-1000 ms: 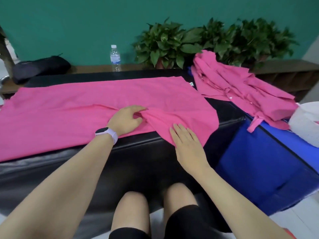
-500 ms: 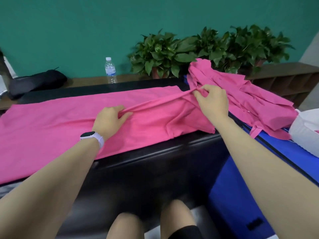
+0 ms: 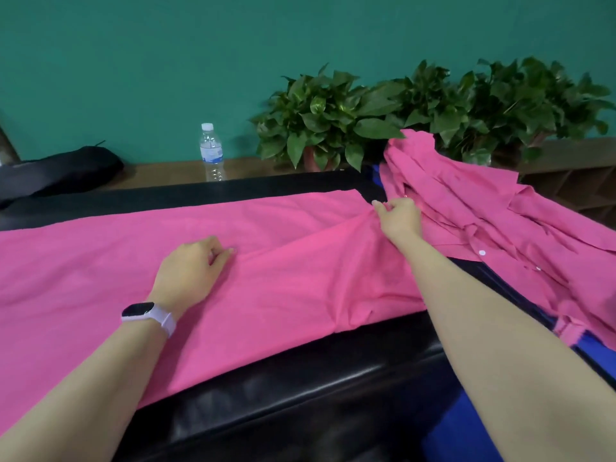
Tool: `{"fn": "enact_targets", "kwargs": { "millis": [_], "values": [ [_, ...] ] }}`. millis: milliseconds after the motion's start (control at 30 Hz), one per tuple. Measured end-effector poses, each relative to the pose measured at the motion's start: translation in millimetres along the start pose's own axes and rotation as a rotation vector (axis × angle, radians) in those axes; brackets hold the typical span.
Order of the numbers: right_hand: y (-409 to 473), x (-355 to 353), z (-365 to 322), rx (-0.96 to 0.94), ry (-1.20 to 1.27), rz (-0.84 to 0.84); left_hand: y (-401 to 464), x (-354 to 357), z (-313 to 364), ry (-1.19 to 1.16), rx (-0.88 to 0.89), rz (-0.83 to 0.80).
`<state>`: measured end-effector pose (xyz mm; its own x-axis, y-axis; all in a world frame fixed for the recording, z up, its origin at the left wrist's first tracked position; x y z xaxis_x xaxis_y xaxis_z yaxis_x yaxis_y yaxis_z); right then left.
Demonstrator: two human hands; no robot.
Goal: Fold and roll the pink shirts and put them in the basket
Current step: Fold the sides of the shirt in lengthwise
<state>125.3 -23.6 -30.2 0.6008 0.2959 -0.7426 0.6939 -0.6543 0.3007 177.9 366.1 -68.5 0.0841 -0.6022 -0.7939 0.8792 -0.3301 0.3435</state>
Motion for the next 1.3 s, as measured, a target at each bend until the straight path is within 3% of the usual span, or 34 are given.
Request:
{"fn": "enact_targets", "kwargs": {
  "millis": [167,400,600,700,933,1167,1300],
  "values": [
    [-11.3,32.8,16.5,-0.122,-0.173,0.125,3.9,4.5,2.7,0.058,0.008,-0.032],
    [-17.0,6.1,5.9,-0.116,-0.013,0.230,50.3,52.6,97.7,0.129,0.057,-0.313],
    [-33.3,-69.3,57.2,0.039,-0.315,-0.298,56.5,93.7,121.1,0.077,0.148,-0.118],
    [-61.6,-78.0,70.0,0.039,-0.373,-0.358,58.4,95.2,117.7,0.071,0.174,-0.122],
    [-91.7,-63.7,59.3,-0.067,-0.425,-0.080,52.1,89.8,121.8,0.067,0.178,-0.162],
    [-104.7,-59.2,61.7,-0.038,-0.545,-0.082,51.3,87.6,121.9,0.010,0.166,-0.182],
    [-107.1,-64.2,65.7,-0.073,-0.440,-0.054,52.5,87.5,121.6,-0.006,0.192,-0.171]
  ]
}}
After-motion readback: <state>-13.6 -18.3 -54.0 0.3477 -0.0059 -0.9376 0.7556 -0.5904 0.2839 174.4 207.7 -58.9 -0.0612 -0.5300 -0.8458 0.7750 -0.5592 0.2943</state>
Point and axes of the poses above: each hand's wrist, its own y-axis towards the middle knuckle, its own x-axis out of the palm, z = x × y, the point moved 1 cm from there along y, towards the middle knuckle, and after that the axes turned 9 degrees about -y, right-handed, at the moved point
